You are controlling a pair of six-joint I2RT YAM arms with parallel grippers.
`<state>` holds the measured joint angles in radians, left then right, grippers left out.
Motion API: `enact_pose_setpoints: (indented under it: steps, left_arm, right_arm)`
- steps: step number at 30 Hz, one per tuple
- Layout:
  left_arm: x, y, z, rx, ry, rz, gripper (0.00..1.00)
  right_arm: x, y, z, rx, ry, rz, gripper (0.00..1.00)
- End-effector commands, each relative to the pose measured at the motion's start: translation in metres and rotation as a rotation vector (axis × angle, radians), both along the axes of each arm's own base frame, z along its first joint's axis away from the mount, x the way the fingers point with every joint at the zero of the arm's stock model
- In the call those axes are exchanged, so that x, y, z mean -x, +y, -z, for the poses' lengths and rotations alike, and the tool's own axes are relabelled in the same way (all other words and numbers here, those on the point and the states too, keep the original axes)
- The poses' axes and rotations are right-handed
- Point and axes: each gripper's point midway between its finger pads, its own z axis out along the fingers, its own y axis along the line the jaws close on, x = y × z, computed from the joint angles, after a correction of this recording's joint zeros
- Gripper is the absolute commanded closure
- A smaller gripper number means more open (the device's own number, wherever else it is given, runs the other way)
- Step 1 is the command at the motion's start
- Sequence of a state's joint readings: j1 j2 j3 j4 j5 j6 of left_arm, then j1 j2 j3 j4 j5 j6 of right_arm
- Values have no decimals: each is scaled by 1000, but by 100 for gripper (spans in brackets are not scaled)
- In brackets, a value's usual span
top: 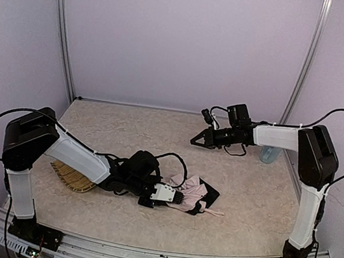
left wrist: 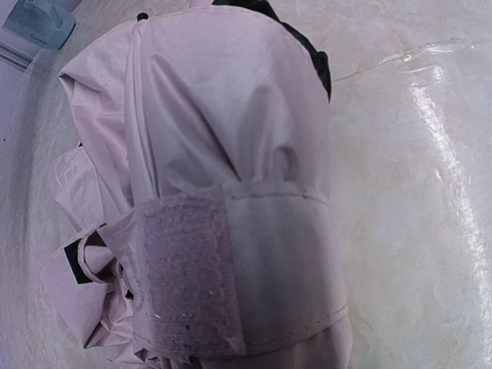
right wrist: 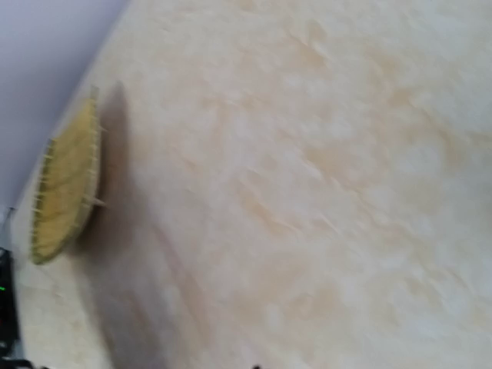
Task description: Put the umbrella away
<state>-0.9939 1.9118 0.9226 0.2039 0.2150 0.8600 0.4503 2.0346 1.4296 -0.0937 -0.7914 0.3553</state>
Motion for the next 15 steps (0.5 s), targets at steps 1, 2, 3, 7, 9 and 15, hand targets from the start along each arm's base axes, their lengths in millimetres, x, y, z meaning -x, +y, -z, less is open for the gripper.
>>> enact_pose_setpoints:
  steps: [1,2,3,7,9,15]
  left_arm:
    - [50,46,67,-243,217,36,100]
    - [50,46,67,-243,222,32,100]
    - [50,46,67,-242,232,27,100]
    - [49,43,65,-218,325,12,100]
    - [48,43,63,-224,412,-5,100]
    - [56,47,71,-331,744,-68,100]
  right_arm:
    - [2,-20,7,140,-34,46,91]
    - [5,-27,11,180,-38,58,85]
    - [11,-33,7,202,-57,60,79]
    - [45,-53,2,254,-121,46,66]
    - [66,-62,4,281,-138,35,64]
    - [131,-49,-16,327,-470,-81,62]
